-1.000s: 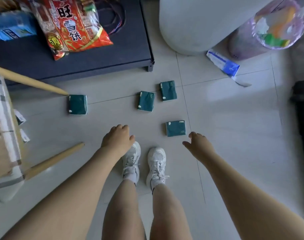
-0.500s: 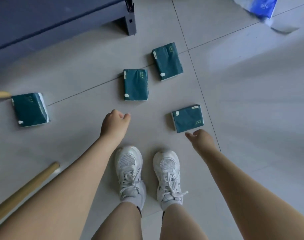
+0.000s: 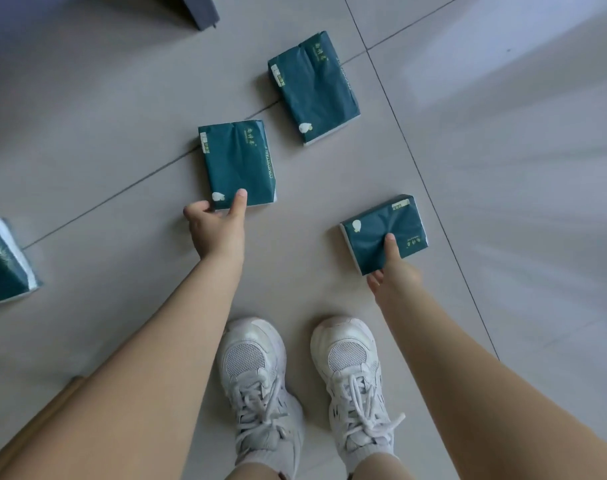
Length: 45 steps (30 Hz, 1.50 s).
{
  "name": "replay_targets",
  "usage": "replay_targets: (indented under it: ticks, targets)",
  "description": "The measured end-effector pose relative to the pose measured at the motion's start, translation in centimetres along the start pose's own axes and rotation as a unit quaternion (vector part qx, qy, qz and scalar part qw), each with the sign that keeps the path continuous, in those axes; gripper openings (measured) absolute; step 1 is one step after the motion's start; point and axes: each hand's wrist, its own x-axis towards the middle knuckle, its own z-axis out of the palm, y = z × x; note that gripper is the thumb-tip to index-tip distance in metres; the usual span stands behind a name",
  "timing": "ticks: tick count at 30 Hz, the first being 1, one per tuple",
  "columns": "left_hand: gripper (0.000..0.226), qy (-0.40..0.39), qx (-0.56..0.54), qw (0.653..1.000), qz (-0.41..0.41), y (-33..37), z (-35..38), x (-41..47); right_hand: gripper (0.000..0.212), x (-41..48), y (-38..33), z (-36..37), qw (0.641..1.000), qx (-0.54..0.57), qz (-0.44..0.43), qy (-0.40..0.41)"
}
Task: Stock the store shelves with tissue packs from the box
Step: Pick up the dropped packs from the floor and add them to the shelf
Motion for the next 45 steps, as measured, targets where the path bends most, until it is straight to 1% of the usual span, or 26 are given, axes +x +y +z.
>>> replay_targets:
  ticks: [3, 6, 10, 13, 17, 20, 22, 25, 29, 31, 34, 36, 39, 43, 45]
  targets:
    - [0.053, 0.013, -0.03, 0.999, -0.009, 0.1, 1.0, 1.0, 0.042, 0.6, 0.2, 0.4, 1.0, 0.01, -0.006, 0.018]
    - [0.051, 0.012, -0.015, 1.0, -0.012, 0.0, 1.8, 2.1, 0.041, 0.8, 0.3, 0.7, 0.999, 0.006, -0.018, 0.044]
    - [0.048, -0.013, -0.01, 1.0, -0.014, 0.1, 1.9, 2.7, 0.038, 1.4, 0.8, 1.0, 0.995, 0.019, -0.051, 0.078]
    - [0.037, -0.04, -0.04, 0.998, -0.029, -0.1, 1.7, 2.4, 0.041, 1.4, 0.8, 1.0, 0.994, -0.004, -0.066, 0.09]
    - [0.034, -0.077, -0.098, 0.99, -0.057, -0.2, 0.1, 1.2, 0.036, -0.4, 0.1, 0.8, 0.994, 0.023, -0.073, 0.073]
    - [0.027, -0.114, -0.172, 0.973, -0.104, 0.1, -2.3, -0.6, 0.03, -3.0, -0.8, 0.1, 0.994, 0.029, -0.085, 0.054]
    - [0.023, -0.133, -0.202, 0.963, -0.116, 0.7, -4.2, -2.2, 0.029, -5.1, -1.4, -0.9, 0.995, 0.025, -0.09, 0.041]
    - [0.02, -0.175, -0.222, 0.951, -0.123, 2.3, -7.6, -4.8, 0.033, -8.9, -2.2, -3.0, 0.995, -0.008, -0.093, 0.019]
    - [0.021, -0.211, -0.23, 0.944, -0.105, 6.2, -13.2, -9.4, 0.042, -16.1, -3.8, -7.0, 0.992, -0.041, -0.111, -0.042]
    - [0.025, -0.228, -0.237, 0.939, -0.105, 9.0, -16.3, -12.3, 0.046, -20.3, -5.1, -9.4, 0.989, -0.046, -0.119, -0.075]
    - [0.03, -0.24, -0.254, 0.93, -0.11, 13.4, -21.0, -17.0, 0.05, -27.2, -7.4, -12.7, 0.979, -0.075, -0.164, -0.096]
    - [0.035, -0.248, -0.27, 0.925, -0.098, 16.4, -24.0, -20.4, 0.046, -32.1, -9.1, -14.9, 0.97, -0.076, -0.206, -0.101]
    - [0.036, -0.255, -0.268, 0.927, -0.054, 20.9, -28.6, -25.3, 0.04, -39.2, -11.5, -17.8, 0.956, -0.076, -0.256, -0.119]
    - [0.02, -0.25, -0.221, 0.941, 0.048, 26.8, -34.4, -31.9, 0.036, -47.5, -14.5, -21.4, 0.936, -0.086, -0.315, -0.133]
    - [0.016, -0.237, -0.213, 0.944, 0.083, 29.3, -37.2, -35.2, 0.034, -51.6, -16.0, -23.0, 0.926, -0.082, -0.343, -0.135]
